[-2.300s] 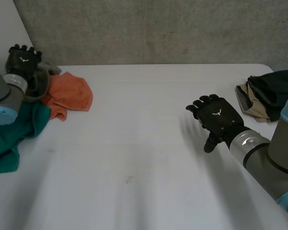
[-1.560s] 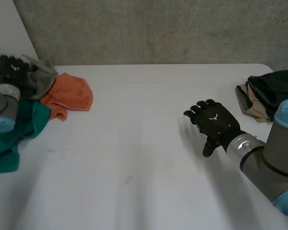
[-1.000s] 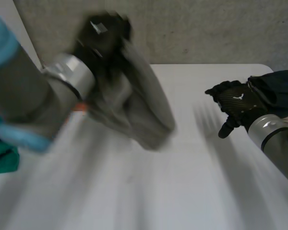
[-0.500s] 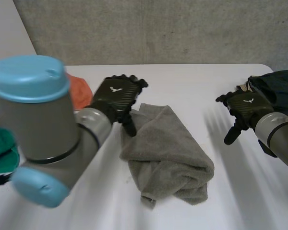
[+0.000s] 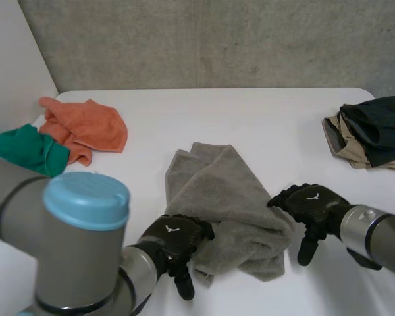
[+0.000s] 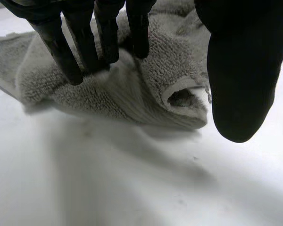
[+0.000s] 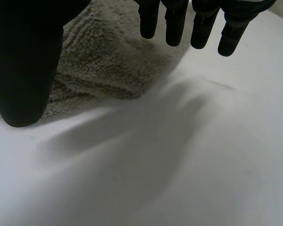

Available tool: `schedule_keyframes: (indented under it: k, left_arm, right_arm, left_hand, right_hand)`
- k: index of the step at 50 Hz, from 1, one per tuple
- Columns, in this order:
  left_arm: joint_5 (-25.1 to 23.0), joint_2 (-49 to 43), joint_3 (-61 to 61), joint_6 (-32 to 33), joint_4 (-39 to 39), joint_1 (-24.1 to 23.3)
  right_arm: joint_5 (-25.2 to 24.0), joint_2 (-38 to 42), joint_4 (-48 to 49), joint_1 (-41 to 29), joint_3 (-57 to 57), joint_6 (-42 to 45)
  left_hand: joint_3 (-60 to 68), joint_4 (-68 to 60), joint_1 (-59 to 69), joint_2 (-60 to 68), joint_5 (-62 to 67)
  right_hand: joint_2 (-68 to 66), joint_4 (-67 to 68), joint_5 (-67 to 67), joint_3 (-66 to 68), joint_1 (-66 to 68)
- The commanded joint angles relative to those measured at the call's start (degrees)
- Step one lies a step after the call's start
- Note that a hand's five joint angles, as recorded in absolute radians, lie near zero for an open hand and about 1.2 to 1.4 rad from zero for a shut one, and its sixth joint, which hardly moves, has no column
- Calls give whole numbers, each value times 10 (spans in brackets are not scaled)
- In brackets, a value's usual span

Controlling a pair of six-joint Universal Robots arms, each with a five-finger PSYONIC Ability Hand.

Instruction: Fold the laundry.

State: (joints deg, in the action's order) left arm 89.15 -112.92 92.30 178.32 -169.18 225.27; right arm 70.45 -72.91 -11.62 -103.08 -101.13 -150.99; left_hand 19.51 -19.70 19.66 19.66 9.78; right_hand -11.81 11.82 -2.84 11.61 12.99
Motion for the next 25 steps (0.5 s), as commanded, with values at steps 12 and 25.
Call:
schedule_keyframes:
  k: [12,25]
  left_arm:
    - [124,-107,-110,10,-92,-42]
    - [139,102,-71,42,-108,24]
  right_arm:
    - [16,32,150,-63,-32,-87]
    - [56,-75,136,-33,90,-38]
  left_hand:
    - [556,-554,554,554,553]
    - [605,-603,603,603,602]
  right_hand:
    - [-543,543,-533,545,531]
    - [-682,682,-672,684,670]
